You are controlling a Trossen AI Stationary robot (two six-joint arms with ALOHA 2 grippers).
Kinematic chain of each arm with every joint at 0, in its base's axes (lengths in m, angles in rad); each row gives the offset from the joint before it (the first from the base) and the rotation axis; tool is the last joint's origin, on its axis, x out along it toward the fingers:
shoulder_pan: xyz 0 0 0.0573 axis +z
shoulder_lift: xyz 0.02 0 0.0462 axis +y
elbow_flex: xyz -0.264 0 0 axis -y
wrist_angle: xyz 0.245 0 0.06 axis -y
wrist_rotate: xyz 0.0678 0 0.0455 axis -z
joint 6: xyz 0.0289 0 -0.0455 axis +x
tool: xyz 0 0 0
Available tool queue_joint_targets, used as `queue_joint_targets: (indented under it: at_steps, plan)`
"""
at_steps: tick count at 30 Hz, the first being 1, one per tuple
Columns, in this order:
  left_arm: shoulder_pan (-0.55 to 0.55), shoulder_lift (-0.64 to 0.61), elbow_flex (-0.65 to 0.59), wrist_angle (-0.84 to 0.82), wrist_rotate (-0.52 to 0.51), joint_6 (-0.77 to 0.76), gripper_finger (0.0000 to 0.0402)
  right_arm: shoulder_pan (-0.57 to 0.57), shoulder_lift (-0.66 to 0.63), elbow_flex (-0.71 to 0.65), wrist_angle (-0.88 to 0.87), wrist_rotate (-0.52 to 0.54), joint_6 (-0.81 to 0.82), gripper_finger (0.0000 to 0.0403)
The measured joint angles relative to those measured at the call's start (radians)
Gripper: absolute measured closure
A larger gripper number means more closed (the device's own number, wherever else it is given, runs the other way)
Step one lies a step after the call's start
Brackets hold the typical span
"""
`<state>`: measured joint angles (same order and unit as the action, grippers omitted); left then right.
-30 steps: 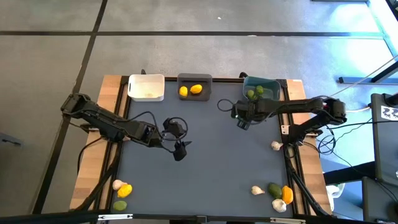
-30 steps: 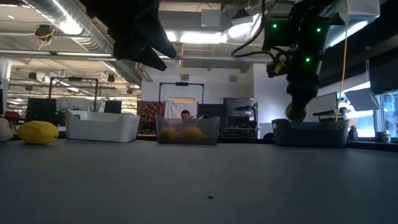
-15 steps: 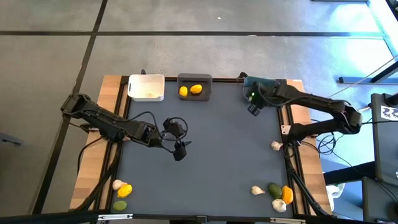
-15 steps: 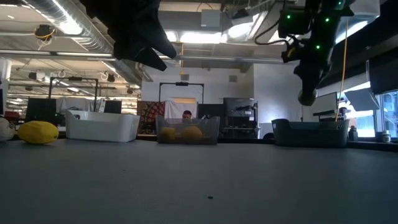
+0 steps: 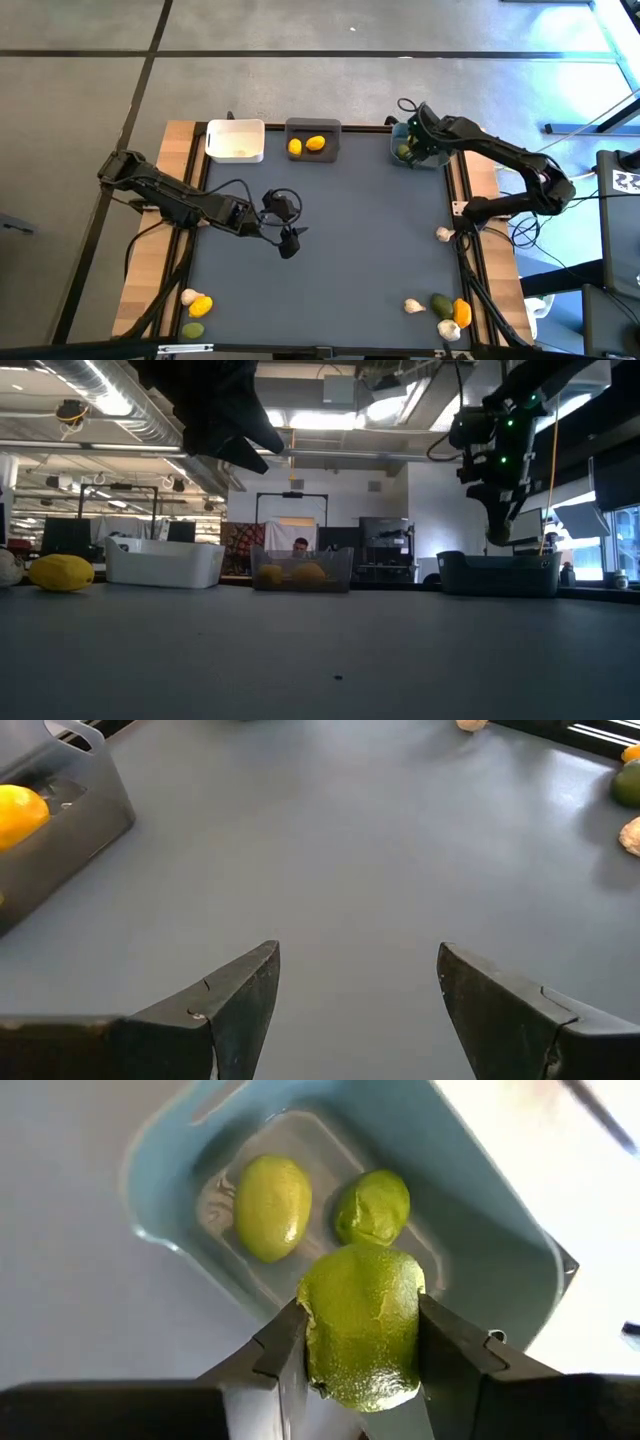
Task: Sort produce into baskets
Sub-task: Put the lime into the blue bin
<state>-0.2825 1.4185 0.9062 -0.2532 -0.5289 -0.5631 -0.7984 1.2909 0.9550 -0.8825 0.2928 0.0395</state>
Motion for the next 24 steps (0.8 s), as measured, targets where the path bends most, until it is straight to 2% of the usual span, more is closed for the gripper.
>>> queue_joint_targets:
  at_steps: [15, 24]
  plan:
    - [0.000, 0.000, 0.000, 0.002, 0.000, 0.011, 0.0135, -0.088, 0.188, 0.000, 0.079, -0.021, -0.034, 0.0265]
    - [0.000, 0.000, 0.000, 0.002, 0.000, 0.010, 0.0135, -0.086, 0.249, 0.000, 0.128, -0.025, -0.059, 0.0265]
